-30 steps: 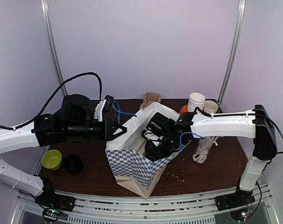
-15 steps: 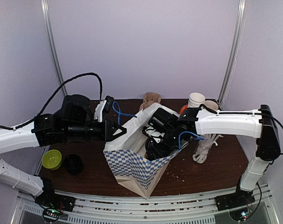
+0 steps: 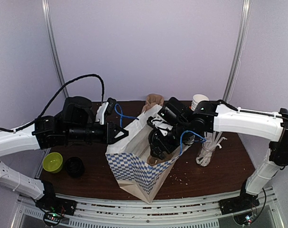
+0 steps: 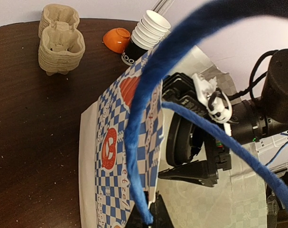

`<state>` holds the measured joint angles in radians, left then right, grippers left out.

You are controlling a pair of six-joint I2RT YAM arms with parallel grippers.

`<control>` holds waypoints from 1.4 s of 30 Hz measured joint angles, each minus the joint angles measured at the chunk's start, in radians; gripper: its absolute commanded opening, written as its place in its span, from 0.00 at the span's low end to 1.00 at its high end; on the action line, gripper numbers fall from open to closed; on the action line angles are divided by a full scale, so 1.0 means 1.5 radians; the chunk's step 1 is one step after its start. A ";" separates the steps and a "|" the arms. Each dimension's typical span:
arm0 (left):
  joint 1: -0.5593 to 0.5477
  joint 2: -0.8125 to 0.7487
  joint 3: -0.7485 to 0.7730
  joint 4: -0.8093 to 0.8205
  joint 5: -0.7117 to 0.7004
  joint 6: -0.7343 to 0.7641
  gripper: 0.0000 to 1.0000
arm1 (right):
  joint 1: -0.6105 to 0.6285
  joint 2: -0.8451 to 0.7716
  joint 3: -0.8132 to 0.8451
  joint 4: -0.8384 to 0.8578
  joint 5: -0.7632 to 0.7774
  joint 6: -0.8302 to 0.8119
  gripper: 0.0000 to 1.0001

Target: Pack the takeout coffee

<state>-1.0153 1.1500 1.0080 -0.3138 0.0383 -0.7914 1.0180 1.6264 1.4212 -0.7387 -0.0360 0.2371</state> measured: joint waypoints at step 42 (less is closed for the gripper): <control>0.000 0.005 0.018 -0.027 -0.031 0.041 0.00 | -0.002 -0.140 0.073 -0.040 -0.006 -0.040 0.94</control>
<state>-1.0153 1.1568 1.0355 -0.3550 -0.0082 -0.7300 1.0145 1.4158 1.5311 -0.7994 -0.0448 0.1772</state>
